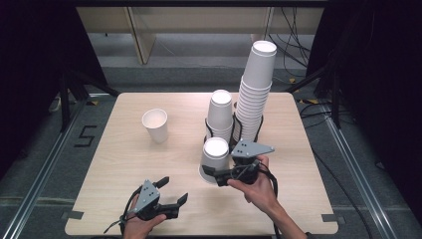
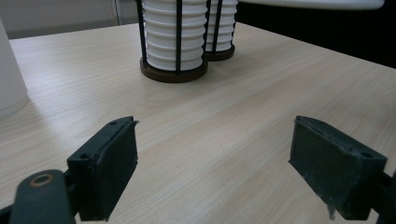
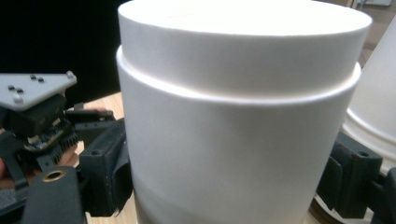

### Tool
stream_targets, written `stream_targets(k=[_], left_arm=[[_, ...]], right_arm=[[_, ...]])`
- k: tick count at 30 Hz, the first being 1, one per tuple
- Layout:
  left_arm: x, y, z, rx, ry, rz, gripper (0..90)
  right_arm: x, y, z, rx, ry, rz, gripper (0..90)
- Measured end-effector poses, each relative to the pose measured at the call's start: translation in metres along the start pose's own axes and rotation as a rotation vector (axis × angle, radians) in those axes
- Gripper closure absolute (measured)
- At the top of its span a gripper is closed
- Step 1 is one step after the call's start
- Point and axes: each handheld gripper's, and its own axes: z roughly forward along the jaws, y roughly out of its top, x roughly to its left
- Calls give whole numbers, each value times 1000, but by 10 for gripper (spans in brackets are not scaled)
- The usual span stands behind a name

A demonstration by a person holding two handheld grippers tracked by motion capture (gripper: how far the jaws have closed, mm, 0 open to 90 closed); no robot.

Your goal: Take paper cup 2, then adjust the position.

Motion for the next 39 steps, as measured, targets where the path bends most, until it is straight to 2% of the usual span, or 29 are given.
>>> stream_targets(k=[2, 3, 5, 7, 8, 9, 10, 15, 16, 18, 20, 22, 23, 26, 27, 30, 32, 33, 35, 36, 37, 39], left_arm=[[0, 0, 0, -2, -8, -4, 147], [0, 0, 1, -13, -16, -6, 146], [0, 0, 1, -14, -21, -10, 146], [0, 0, 1, -12, -24, -11, 146], [-1, 0, 1, -15, -26, -12, 147], [-1, 0, 0, -5, -20, -10, 147], [-1, 0, 0, -11, -25, -12, 147], [-1, 1, 0, -26, -33, -17, 147], [0, 1, 0, -22, -36, -14, 147], [0, 1, 0, -21, -38, -15, 146], [0, 1, 0, -23, -40, -17, 147], [0, 1, 0, -19, -41, -17, 146], [0, 2, 0, -21, -43, -18, 147], [0, 3, -1, -16, -45, -26, 147], [0, 2, -1, -16, -47, -26, 147], [-2, 2, -1, -20, -57, -26, 147], [-2, 1, -2, -28, -65, -22, 146], [-2, 1, -2, -36, -70, -21, 146], [-3, 2, -2, -36, -71, -23, 146], [-4, 2, -2, -41, -76, -28, 146], [-4, 3, -1, -41, -82, -31, 146], [-6, 2, 2, -50, -96, -47, 147]], right_arm=[[-1, -4, 3, 0, 16, 2, 190], [-2, -4, 2, 12, 2, -7, 190], [-1, -7, 5, 7, 19, 0, 189], [0, -8, 6, 12, 10, 10, 189], [0, -9, 7, 18, 25, 4, 189], [0, -10, 8, 11, 7, -9, 189], [1, -11, 8, 35, 18, 2, 189], [5, -17, 15, 50, 44, 18, 189], [6, -18, 15, 54, 27, 13, 189], [5, -20, 17, 56, 29, -12, 189], [6, -23, 19, 60, 43, 11, 188], [5, -26, 21, 64, 35, -4, 188], [5, -28, 22, 71, 51, 26, 188], [6, -32, 25, 81, 47, 25, 188], [7, -33, 26, 85, 69, 41, 188], [8, -32, 27, 74, 49, 18, 188], [10, -32, 27, 84, 67, 44, 188], [10, -31, 27, 78, 57, 25, 189], [13, -31, 28, 80, 60, 37, 189], [15, -31, 29, 62, 68, 37, 189], [15, -30, 29, 74, 68, 40, 188], [16, -28, 31, 71, 78, 20, 188]])
